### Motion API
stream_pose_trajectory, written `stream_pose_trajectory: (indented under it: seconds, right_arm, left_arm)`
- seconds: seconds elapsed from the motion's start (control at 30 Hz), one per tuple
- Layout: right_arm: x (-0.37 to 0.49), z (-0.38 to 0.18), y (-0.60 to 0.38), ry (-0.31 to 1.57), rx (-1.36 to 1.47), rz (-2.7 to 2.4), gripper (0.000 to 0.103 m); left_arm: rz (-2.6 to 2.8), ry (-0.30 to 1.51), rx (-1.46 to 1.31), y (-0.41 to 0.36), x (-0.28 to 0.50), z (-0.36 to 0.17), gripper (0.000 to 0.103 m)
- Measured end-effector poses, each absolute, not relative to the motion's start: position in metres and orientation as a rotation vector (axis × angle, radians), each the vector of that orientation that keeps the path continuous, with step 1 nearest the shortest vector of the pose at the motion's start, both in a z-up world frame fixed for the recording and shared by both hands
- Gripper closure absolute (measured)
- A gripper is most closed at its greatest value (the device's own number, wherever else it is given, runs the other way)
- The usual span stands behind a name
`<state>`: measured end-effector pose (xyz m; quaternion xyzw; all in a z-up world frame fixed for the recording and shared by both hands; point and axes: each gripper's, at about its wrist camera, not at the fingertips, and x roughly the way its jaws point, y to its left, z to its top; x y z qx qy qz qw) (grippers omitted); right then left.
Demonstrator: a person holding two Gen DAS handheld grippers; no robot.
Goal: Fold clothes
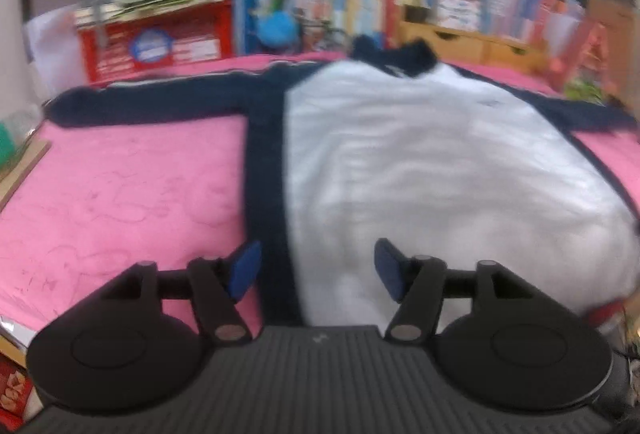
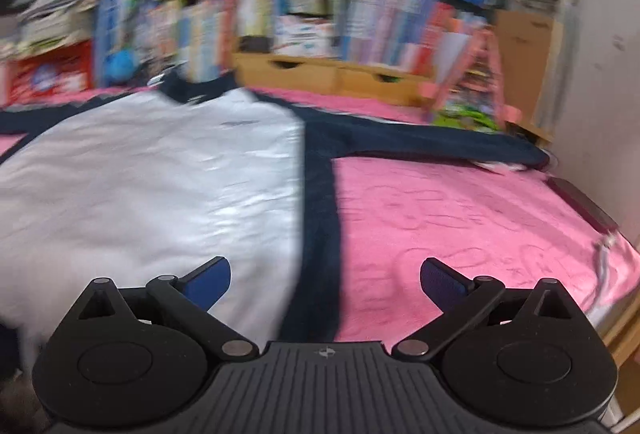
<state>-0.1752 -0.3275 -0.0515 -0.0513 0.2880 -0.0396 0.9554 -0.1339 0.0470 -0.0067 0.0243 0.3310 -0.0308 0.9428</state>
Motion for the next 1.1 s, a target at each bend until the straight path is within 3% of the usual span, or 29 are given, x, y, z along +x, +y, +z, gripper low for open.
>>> stream_pose_trajectory:
  seconds: [0.2, 0.5, 1.1]
  right_arm:
    - [-0.195, -0.025, -0.275, 0.69, -0.061, 0.059, 0.001]
    - [-0.213, -0.047, -0.241, 0.845, -0.038, 0.125, 0.001]
    - [-0.208, -0.061, -0.239, 0.916, -0.051, 0.163, 0.001]
  left_arm:
    - [-0.152, 0.745, 0.144, 0.008, -0.155, -0.007, 0.037]
    - [-0.172, 0.822, 0.199, -0.009, -0.169, -0.026, 0.037]
    - [-0.195, 0.901, 0.175, -0.009, -0.166, -0.04, 0.032]
